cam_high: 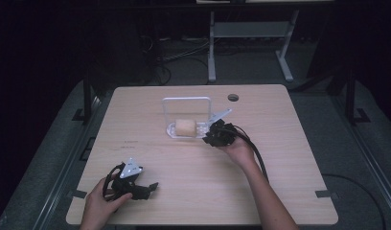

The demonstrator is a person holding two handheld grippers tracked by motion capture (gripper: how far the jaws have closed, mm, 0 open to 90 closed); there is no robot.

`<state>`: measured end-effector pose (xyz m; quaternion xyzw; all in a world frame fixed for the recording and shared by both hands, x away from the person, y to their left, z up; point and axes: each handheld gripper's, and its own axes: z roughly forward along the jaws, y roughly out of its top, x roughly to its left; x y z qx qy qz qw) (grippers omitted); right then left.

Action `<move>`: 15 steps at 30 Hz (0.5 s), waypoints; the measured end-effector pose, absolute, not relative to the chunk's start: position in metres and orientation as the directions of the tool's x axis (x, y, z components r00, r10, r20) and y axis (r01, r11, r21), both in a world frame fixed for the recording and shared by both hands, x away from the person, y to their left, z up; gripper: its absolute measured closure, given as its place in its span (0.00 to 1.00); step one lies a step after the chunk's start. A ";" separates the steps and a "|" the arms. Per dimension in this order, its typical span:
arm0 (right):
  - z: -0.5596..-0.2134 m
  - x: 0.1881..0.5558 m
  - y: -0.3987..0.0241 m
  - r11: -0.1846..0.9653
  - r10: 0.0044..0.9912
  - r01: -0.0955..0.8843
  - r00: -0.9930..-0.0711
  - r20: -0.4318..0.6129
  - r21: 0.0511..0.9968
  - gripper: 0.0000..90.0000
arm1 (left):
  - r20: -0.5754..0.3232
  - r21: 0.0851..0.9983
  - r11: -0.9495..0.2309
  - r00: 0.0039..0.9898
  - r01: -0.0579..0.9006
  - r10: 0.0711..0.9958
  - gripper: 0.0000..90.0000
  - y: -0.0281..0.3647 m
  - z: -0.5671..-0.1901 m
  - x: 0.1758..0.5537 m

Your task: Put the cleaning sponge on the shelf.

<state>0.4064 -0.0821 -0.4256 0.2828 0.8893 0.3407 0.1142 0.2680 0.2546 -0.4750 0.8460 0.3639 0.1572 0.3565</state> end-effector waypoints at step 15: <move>-0.428 0.370 -0.137 0.521 0.673 0.479 -0.739 0.004 0.706 0.28 | 0.010 0.717 -0.485 0.688 0.501 0.726 0.14 0.255 -0.475 0.268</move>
